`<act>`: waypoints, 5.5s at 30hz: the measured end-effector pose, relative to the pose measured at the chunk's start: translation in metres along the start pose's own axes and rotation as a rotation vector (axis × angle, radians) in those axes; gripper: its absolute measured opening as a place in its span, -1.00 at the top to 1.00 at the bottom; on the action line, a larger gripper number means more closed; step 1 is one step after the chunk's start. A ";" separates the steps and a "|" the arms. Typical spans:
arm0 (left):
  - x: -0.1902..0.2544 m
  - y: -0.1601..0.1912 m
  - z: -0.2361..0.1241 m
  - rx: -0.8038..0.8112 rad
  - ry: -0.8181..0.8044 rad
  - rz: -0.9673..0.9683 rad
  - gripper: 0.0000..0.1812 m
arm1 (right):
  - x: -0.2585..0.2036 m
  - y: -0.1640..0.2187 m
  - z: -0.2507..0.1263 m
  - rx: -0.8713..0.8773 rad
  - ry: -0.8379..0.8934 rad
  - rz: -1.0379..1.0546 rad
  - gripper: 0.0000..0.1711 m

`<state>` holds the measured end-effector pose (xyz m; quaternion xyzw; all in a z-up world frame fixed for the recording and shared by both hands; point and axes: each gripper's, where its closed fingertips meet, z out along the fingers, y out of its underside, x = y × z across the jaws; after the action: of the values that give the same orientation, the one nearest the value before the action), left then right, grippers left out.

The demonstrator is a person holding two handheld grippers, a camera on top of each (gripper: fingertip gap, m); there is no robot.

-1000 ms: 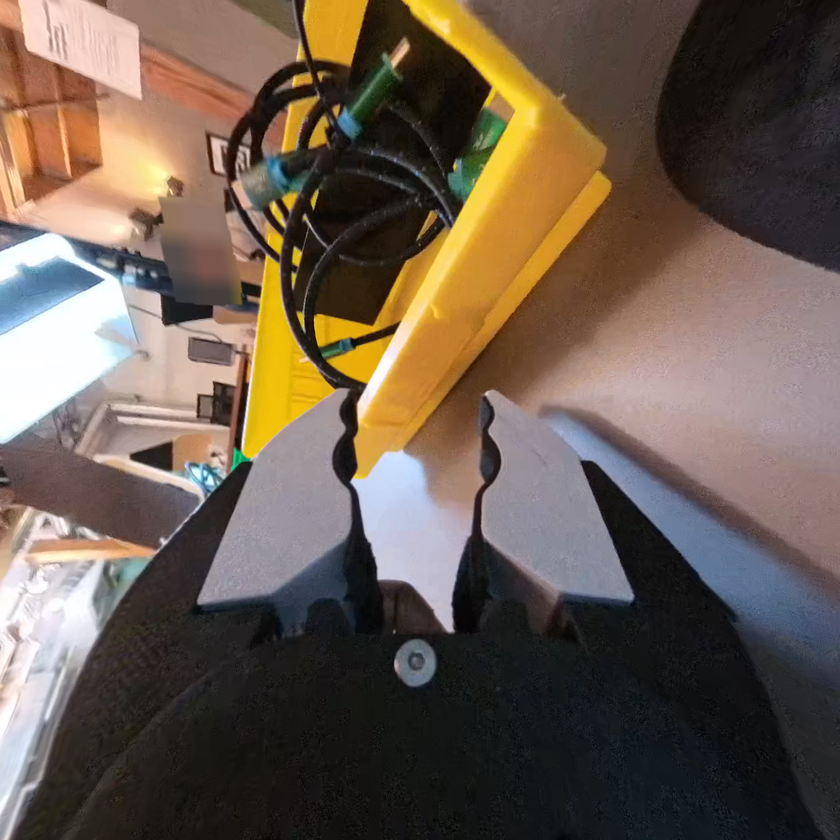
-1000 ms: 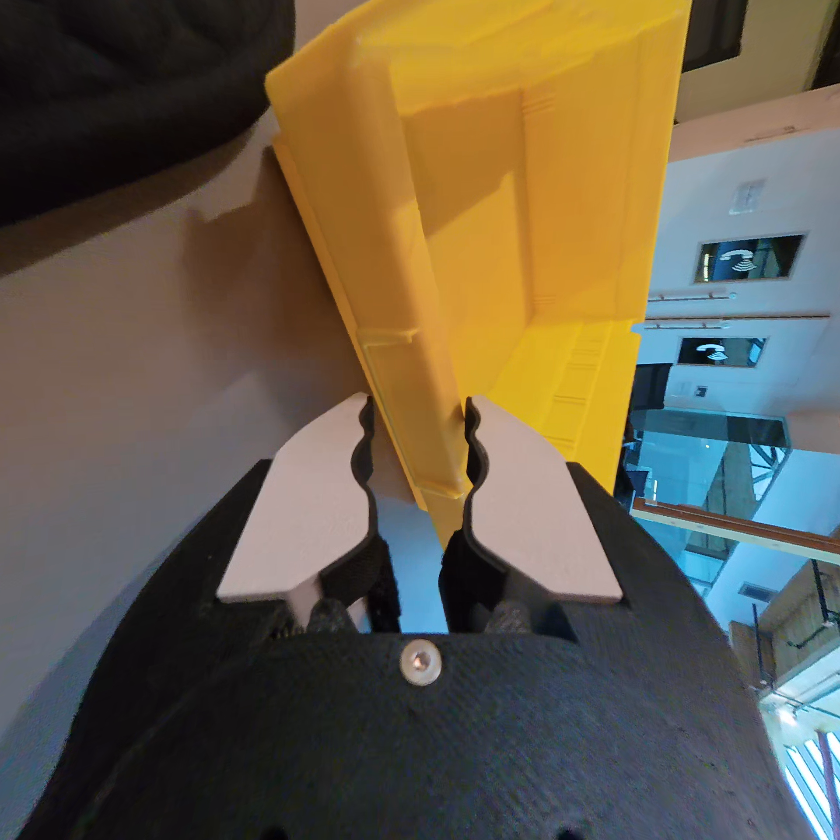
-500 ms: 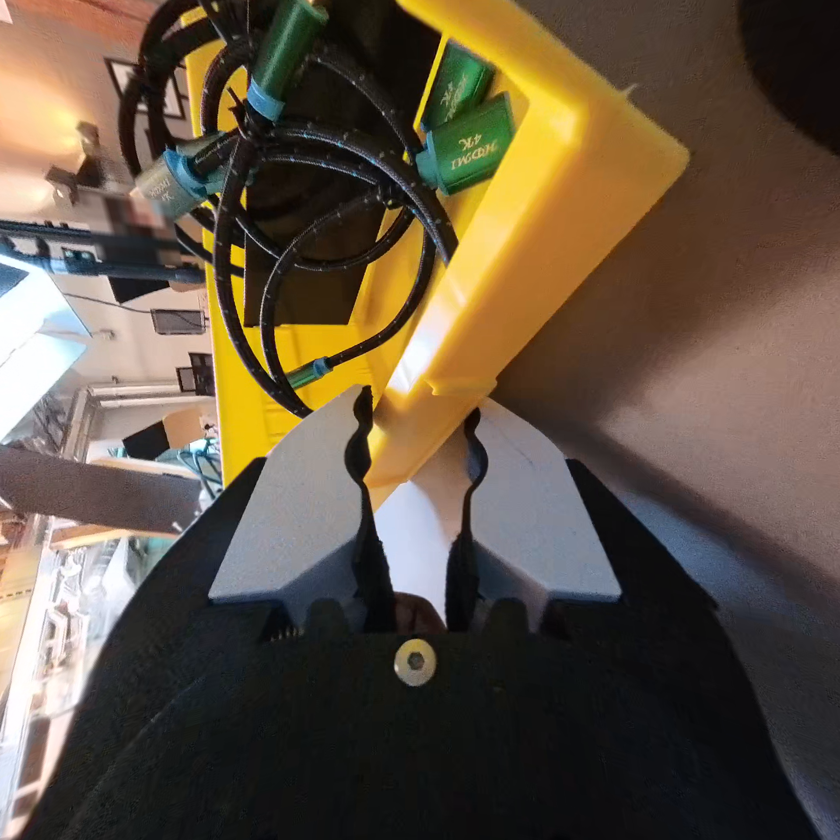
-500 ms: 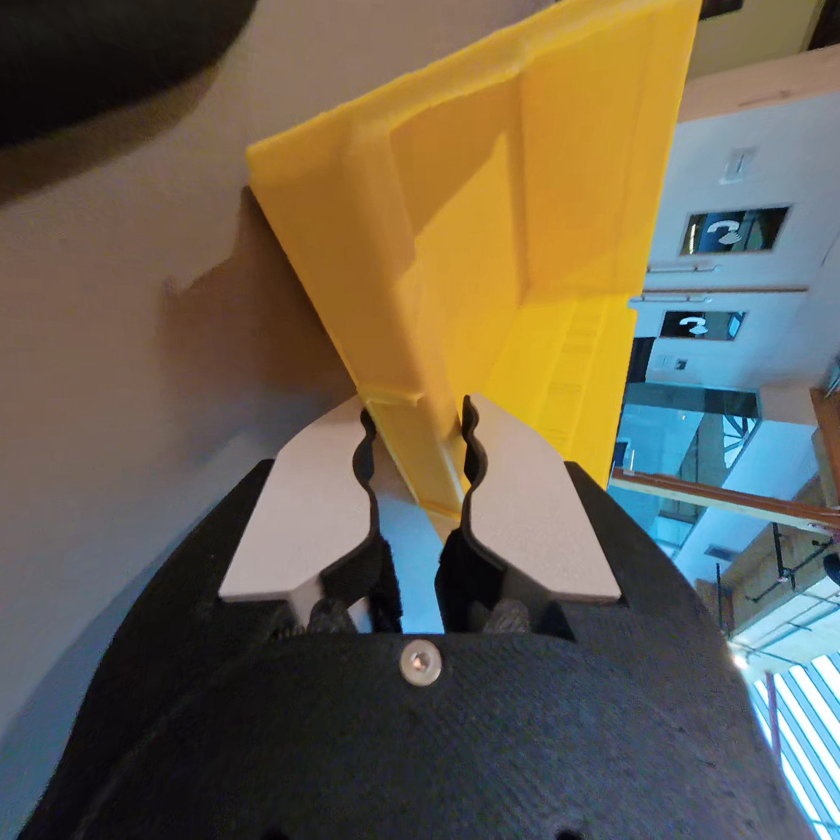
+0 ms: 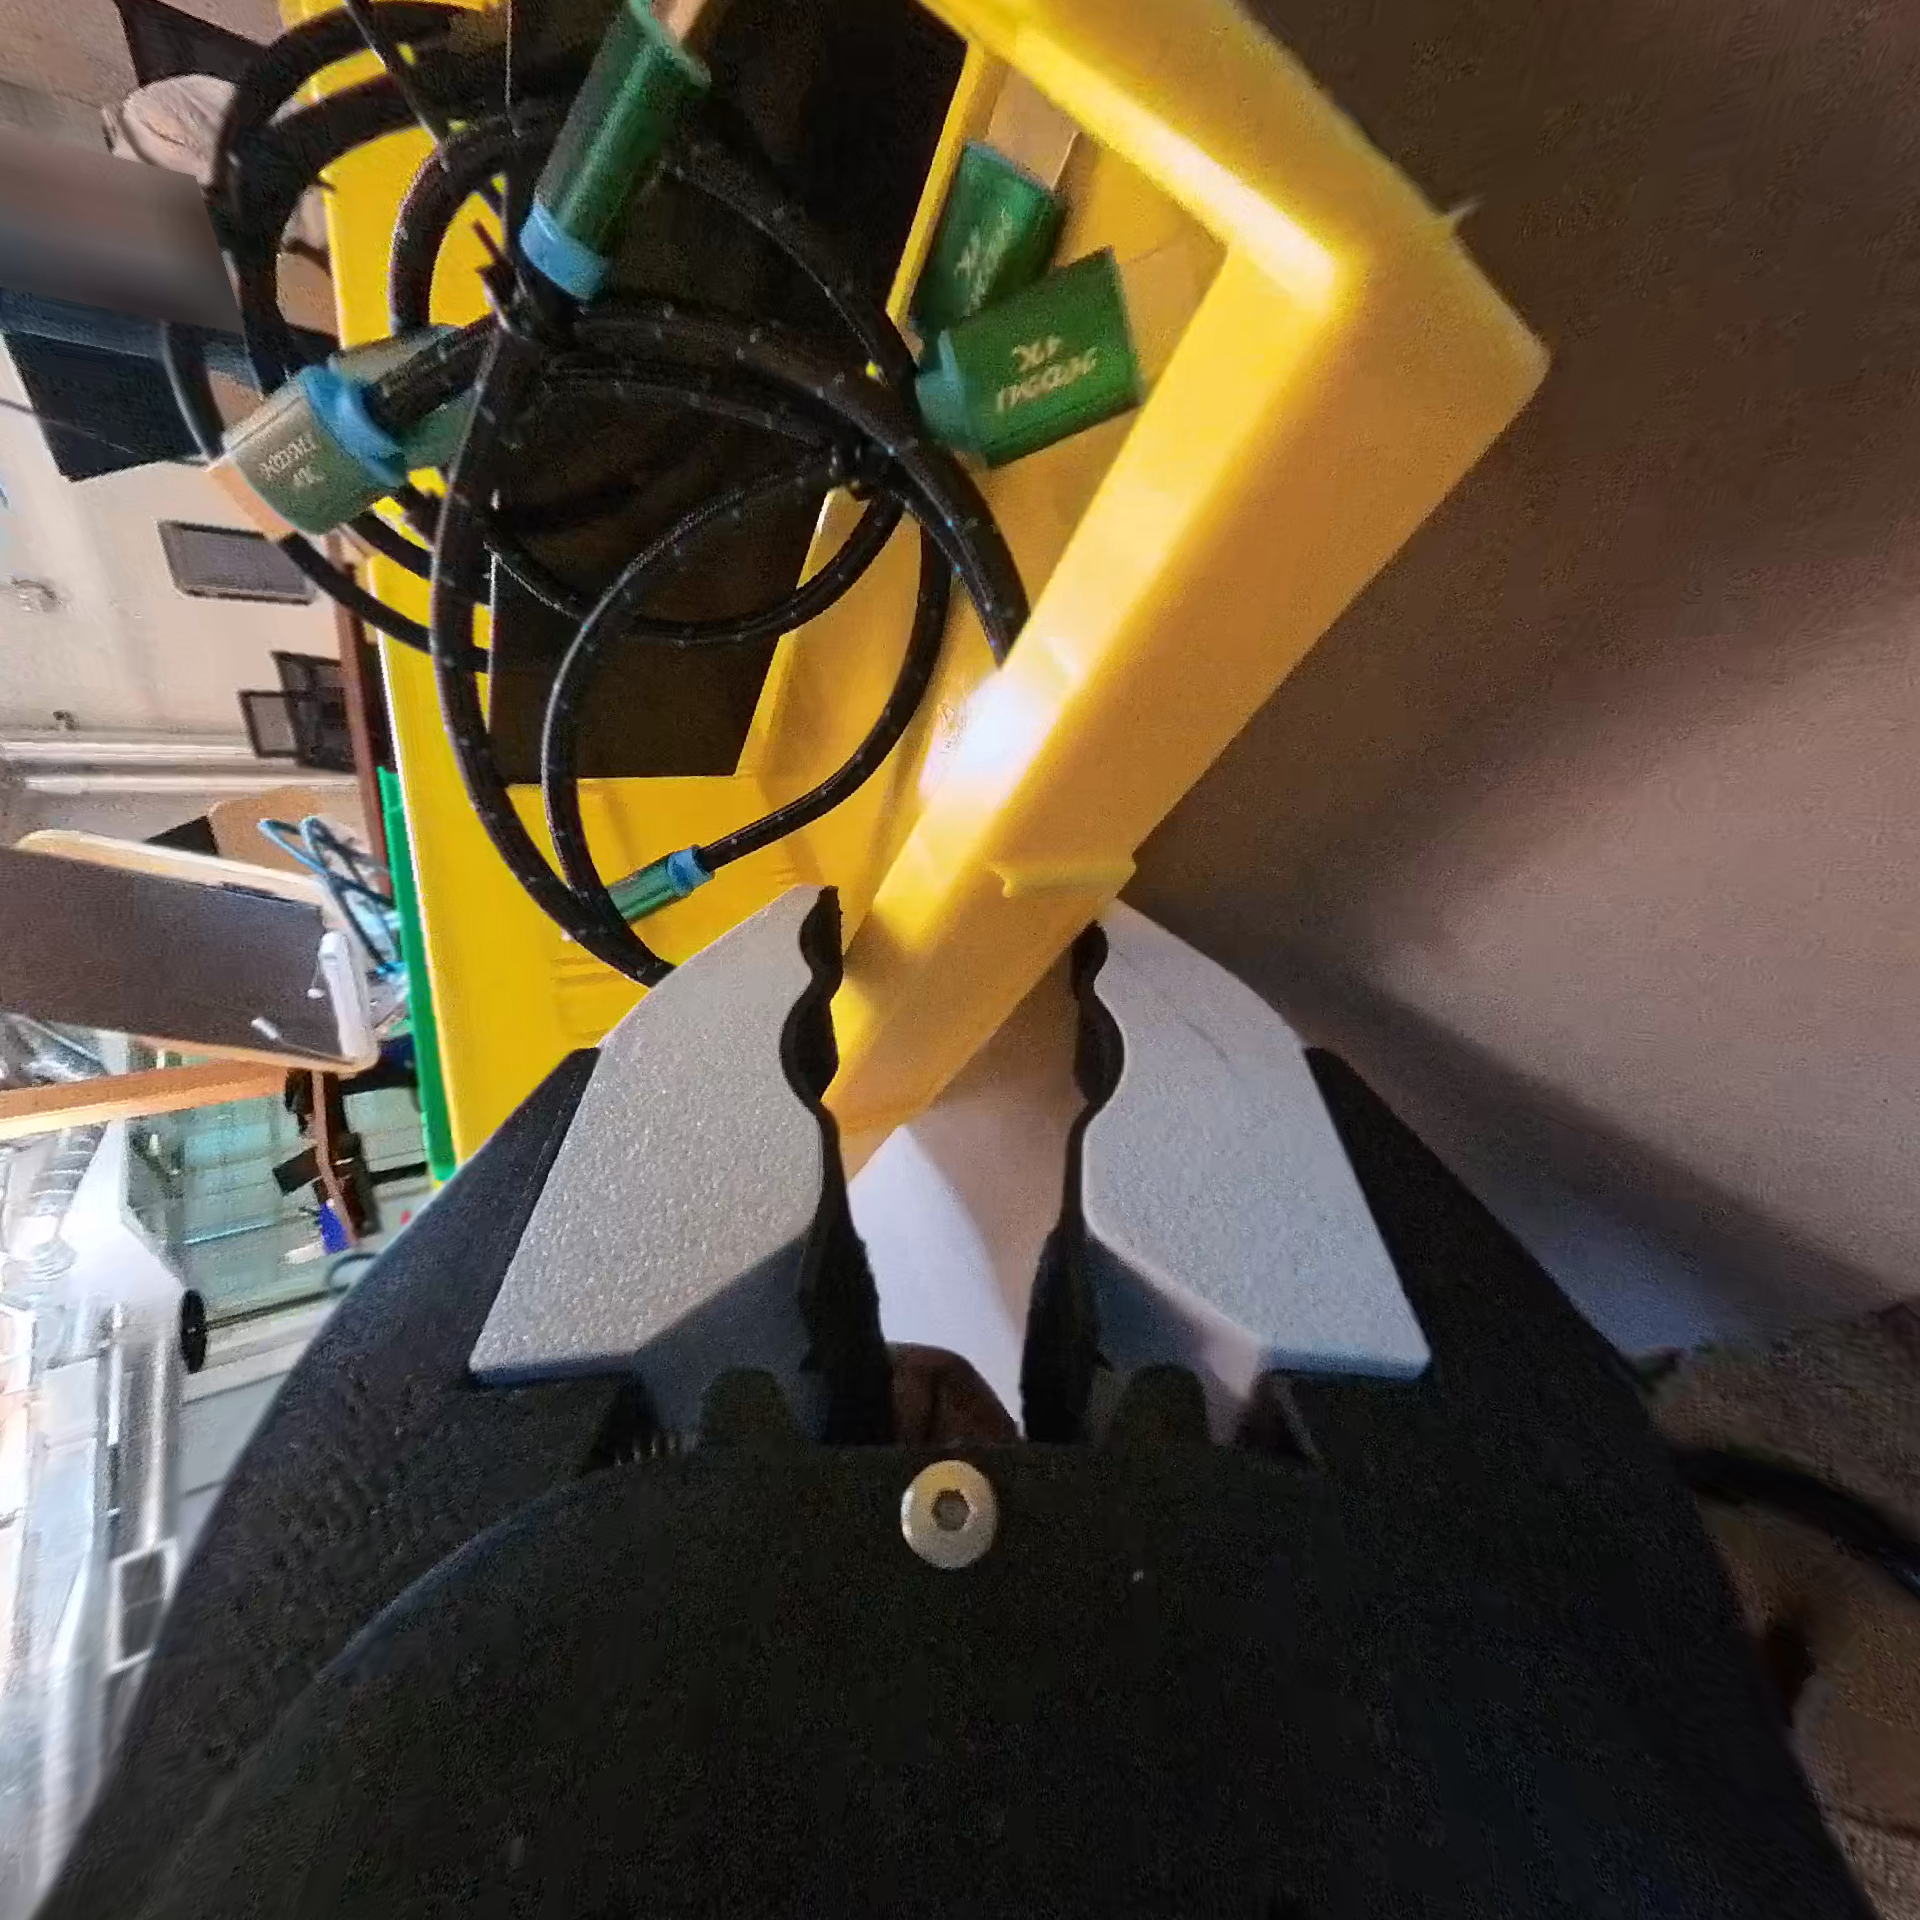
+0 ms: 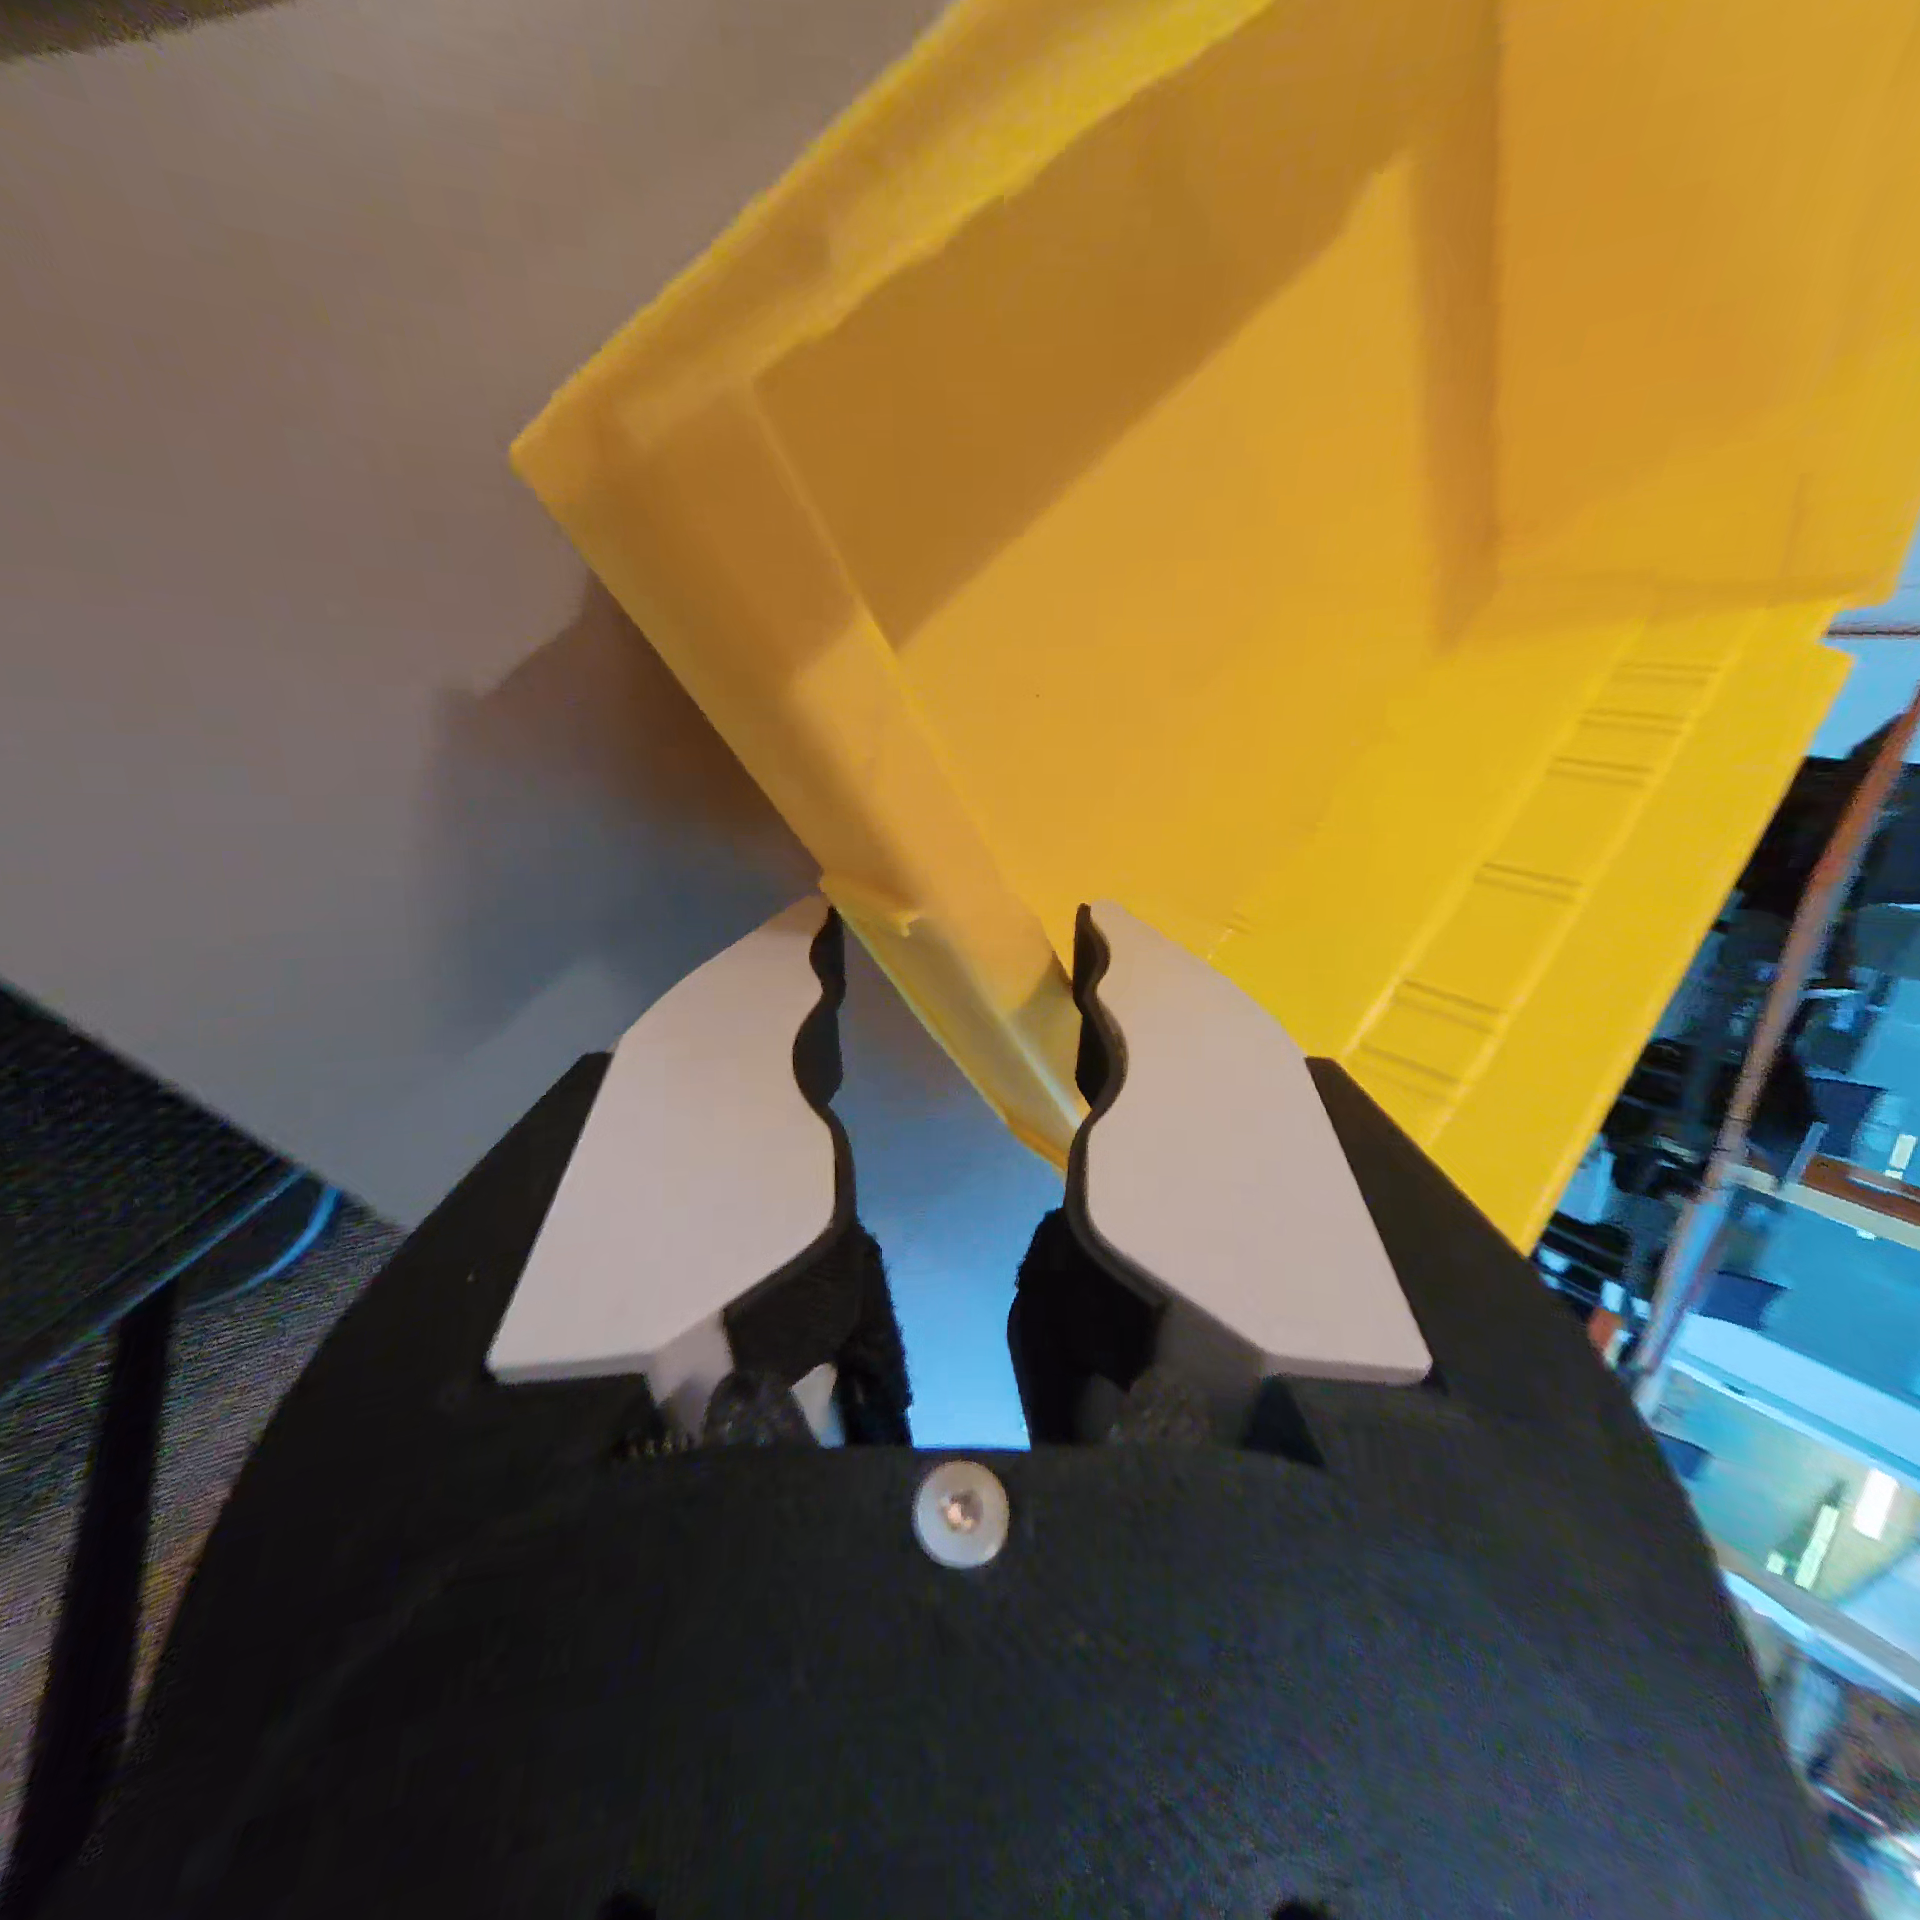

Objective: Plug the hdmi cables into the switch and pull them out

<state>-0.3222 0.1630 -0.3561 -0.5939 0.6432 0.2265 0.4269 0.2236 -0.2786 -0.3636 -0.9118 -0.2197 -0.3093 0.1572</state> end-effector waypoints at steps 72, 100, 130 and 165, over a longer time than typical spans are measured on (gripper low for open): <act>-0.119 -0.151 0.111 0.108 0.237 -0.021 0.66 | 0.104 -0.047 -0.112 0.536 0.686 0.244 -0.70; -0.198 -0.239 -0.163 1.255 -0.163 -0.826 0.95 | 0.047 -0.231 -0.156 1.296 0.272 0.255 -0.29; -0.031 -0.352 -0.187 1.456 1.268 -1.697 0.75 | -0.015 -0.310 -0.187 1.540 0.674 0.082 0.84; -0.050 -0.103 -0.009 0.357 -0.064 -0.023 0.51 | 0.053 -0.238 -0.155 1.300 0.709 0.190 0.84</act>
<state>-0.2295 0.1641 -0.2884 -0.5085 0.6525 0.1228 0.5483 0.0664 -0.1248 -0.1769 -0.4956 -0.2147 -0.3776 0.7522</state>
